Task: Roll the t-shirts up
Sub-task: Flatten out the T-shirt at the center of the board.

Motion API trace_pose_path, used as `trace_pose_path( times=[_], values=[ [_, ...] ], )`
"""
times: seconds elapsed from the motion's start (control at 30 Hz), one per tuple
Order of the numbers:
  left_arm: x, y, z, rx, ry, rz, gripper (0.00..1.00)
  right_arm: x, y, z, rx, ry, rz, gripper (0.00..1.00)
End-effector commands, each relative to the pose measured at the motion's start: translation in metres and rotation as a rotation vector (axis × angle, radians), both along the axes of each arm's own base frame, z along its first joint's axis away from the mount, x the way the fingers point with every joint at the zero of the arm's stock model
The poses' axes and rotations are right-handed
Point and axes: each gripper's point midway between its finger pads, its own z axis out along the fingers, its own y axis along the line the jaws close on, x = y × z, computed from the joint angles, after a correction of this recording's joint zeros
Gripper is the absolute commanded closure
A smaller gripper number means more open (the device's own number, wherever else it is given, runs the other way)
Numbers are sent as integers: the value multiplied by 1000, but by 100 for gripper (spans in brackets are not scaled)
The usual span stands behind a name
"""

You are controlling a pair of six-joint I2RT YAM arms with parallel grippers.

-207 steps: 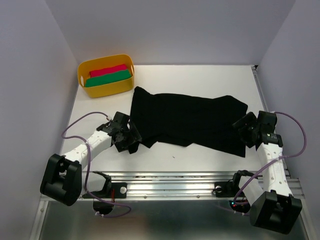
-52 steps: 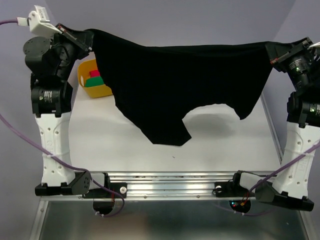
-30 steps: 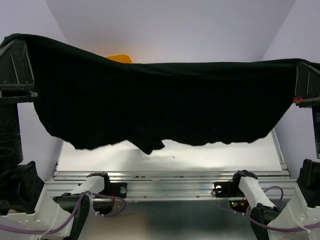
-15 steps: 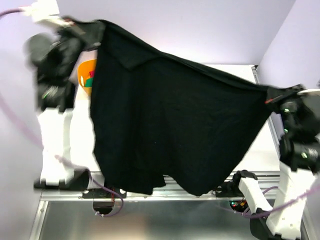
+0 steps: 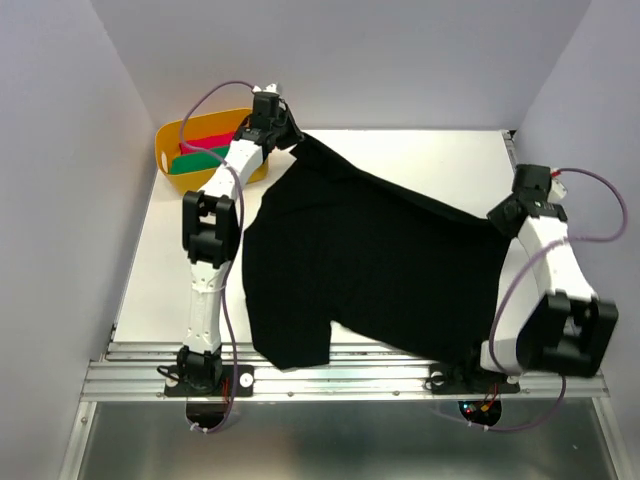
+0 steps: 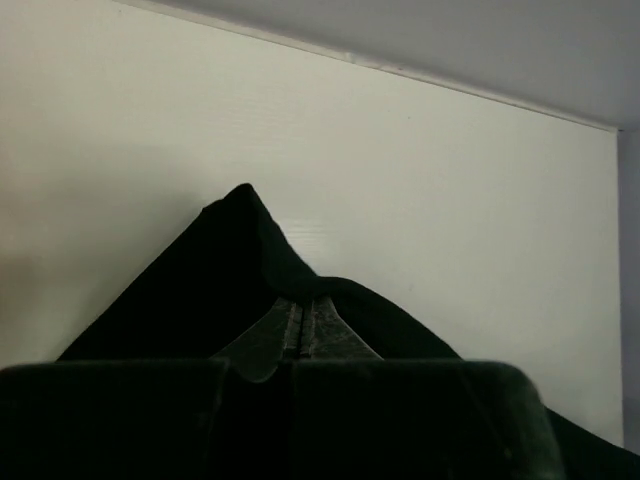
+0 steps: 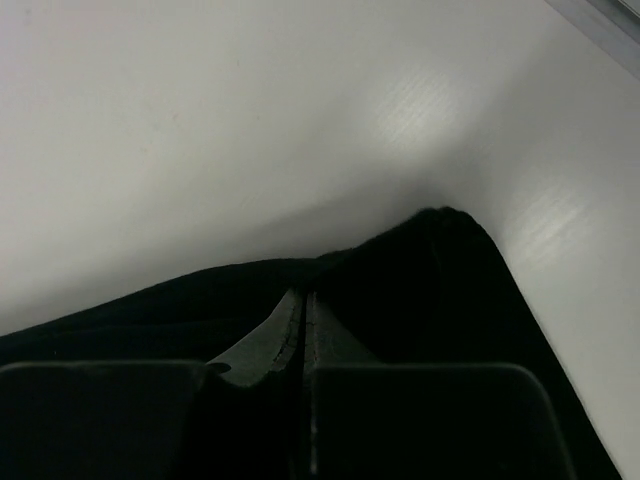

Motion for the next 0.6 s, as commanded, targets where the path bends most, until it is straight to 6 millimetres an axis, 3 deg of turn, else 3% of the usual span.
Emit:
trace_pose_path(
  times=[0.0, 0.13, 0.27, 0.4, 0.57],
  values=[
    [36, 6, 77, -45, -216, 36, 100, 63, -32, 3, -89, -74, -82, 99],
    [56, 1, 63, -67, -231, 32, 100, 99, -44, -32, -93, -5, -94, 99],
    [65, 3, 53, -72, -245, 30, 100, 124, -55, -32, -123, -16, -110, 99],
    [68, 4, 50, -70, -252, 22, 100, 136, -59, -32, -140, -19, -105, 99],
    [59, 5, 56, -50, -245, 4, 100, 139, -53, -30, -123, -25, -62, 99]
  ],
)
